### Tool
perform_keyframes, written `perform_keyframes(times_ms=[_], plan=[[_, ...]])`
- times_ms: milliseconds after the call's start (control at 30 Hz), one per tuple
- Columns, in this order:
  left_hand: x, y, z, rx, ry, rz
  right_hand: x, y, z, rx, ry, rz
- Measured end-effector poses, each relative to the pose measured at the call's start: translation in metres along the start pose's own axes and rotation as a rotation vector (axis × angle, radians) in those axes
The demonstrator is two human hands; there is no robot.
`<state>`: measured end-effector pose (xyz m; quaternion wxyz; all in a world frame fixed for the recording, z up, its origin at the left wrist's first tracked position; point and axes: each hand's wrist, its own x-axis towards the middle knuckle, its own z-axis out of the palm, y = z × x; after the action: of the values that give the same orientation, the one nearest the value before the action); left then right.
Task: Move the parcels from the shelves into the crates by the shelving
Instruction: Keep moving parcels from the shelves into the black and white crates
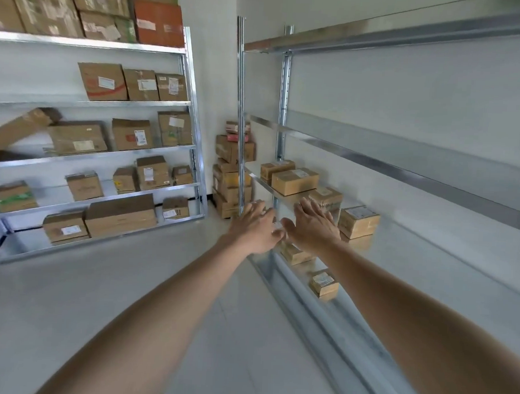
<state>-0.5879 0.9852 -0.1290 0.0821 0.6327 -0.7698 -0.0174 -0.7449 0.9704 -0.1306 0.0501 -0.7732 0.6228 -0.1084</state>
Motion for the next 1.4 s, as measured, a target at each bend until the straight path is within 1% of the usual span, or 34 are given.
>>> perform_keyframes(times_ms=[267,433,700,833,1133,1400], plan=[[0.098,-0.041,-0.013,0.059,0.008,-0.056,0.124,0.002,0.005,0.045,-0.022,-0.058],[0.145,-0.061,-0.011,0.056,0.005,-0.100,0.180,0.002,0.011,0.068,-0.026,-0.100],[0.230,-0.113,0.006,0.058,-0.006,-0.086,0.270,-0.010,0.035,0.055,-0.036,-0.124],[0.281,-0.156,0.015,0.050,-0.012,-0.044,0.339,-0.021,0.060,0.036,-0.034,-0.091],[0.427,-0.280,0.028,0.053,-0.071,0.032,0.493,-0.064,0.097,0.052,-0.044,0.036],[0.524,-0.336,0.033,0.044,-0.098,0.102,0.598,-0.070,0.113,0.017,-0.044,0.099]])
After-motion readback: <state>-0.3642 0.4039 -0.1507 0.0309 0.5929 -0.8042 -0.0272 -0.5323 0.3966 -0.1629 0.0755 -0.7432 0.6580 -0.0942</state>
